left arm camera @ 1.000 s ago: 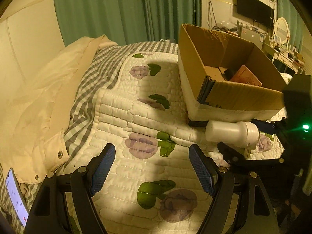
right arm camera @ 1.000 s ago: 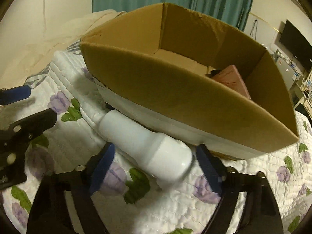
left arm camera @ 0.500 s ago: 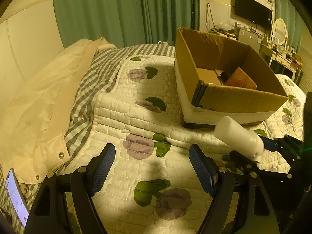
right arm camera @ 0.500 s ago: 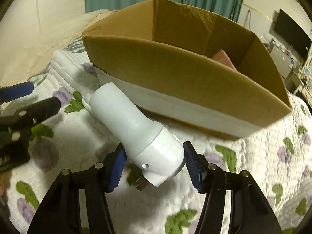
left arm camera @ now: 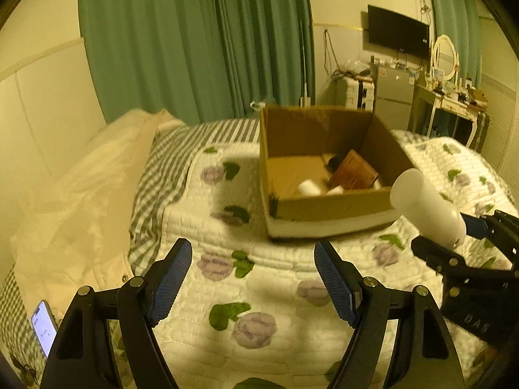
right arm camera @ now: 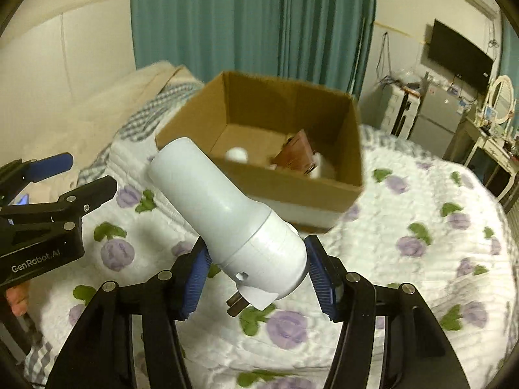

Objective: Organize rigid objects
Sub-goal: 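Lift the white object over the box rim and release it inside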

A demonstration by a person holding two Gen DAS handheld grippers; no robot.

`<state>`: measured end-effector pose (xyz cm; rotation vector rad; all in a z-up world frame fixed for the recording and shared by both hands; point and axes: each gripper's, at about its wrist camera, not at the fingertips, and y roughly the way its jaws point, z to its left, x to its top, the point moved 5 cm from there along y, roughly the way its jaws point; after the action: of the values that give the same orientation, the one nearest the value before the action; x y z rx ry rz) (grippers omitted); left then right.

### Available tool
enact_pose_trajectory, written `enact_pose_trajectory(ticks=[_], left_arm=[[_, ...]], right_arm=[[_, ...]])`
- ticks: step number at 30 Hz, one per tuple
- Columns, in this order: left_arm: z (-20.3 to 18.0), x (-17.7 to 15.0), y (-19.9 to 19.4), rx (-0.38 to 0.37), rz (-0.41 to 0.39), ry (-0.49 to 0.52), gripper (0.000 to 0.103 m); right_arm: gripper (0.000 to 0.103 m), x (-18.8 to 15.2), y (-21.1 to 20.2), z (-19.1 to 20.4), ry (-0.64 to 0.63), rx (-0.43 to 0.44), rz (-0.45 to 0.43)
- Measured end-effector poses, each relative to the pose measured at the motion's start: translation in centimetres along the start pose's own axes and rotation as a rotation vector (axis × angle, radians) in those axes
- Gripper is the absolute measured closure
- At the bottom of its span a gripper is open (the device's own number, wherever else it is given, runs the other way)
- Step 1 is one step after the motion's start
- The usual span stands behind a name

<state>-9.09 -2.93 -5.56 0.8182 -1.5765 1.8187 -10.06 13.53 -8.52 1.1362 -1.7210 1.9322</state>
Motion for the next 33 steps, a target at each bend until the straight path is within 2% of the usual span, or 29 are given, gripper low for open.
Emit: enact_pose_trajectory(ticks=[7, 15, 20, 24, 33], left_arm=[[-1.7, 4.1, -2.1, -0.013, -0.089, 0.007, 0.023], [-2.0, 9.7, 0.0, -0.013, -0.139, -0.044, 0.022], [-2.6, 12.1, 3.6, 0.008, -0.141, -0.027, 0.023], [-3.0, 13.3, 7.3, 0.024, -0.121, -0.007, 0.022], [-3.0, 13.3, 13.1, 0.029, -0.075, -0.006, 0.022]], right_arm=[[0.046, 4.5, -3.5, -2.1, -0.033, -0.028, -0.104], [0.046, 11.0, -4.7, -4.3, -0.052, -0.034, -0.209], [0.046, 14.2, -1.6, -5.0, -0.058, -0.038, -0.201], [0.046, 15.8, 2.6, -5.2, -0.067, -0.056, -0.167], [0.046, 15.8, 12.2, -5.9, -0.076, -0.031, -0.052]])
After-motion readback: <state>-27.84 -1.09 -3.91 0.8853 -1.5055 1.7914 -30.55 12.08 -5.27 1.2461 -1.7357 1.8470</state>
